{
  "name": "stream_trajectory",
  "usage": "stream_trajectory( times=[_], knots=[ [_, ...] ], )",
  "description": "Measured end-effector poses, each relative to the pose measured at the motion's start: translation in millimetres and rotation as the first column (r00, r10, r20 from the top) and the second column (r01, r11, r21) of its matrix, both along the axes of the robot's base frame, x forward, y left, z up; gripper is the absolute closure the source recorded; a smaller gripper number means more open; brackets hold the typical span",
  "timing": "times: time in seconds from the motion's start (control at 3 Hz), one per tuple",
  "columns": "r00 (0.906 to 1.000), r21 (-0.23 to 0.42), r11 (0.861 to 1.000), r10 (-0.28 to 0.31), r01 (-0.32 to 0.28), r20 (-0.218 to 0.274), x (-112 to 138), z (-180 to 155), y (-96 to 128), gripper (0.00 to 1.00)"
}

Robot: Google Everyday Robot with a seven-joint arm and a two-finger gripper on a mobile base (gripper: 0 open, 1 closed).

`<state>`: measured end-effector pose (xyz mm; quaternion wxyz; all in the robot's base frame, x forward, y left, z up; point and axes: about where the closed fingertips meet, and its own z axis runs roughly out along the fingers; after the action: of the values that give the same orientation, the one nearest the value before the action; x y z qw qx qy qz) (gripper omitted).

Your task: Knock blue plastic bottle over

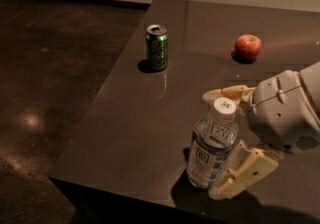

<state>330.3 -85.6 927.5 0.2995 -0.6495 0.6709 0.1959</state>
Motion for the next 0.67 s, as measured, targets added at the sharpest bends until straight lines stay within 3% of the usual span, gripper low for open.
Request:
stream_trajectory(
  times=[0.33, 0.67],
  knots=[
    [0.9994, 0.006, 1.0, 0.031, -0.031, -0.017, -3.4, -2.4, 9.5, 0.37],
    [0.9987, 0.006, 0.999, 0.036, -0.036, -0.035, -3.6, 3.2, 11.8, 0.68]
  ],
)
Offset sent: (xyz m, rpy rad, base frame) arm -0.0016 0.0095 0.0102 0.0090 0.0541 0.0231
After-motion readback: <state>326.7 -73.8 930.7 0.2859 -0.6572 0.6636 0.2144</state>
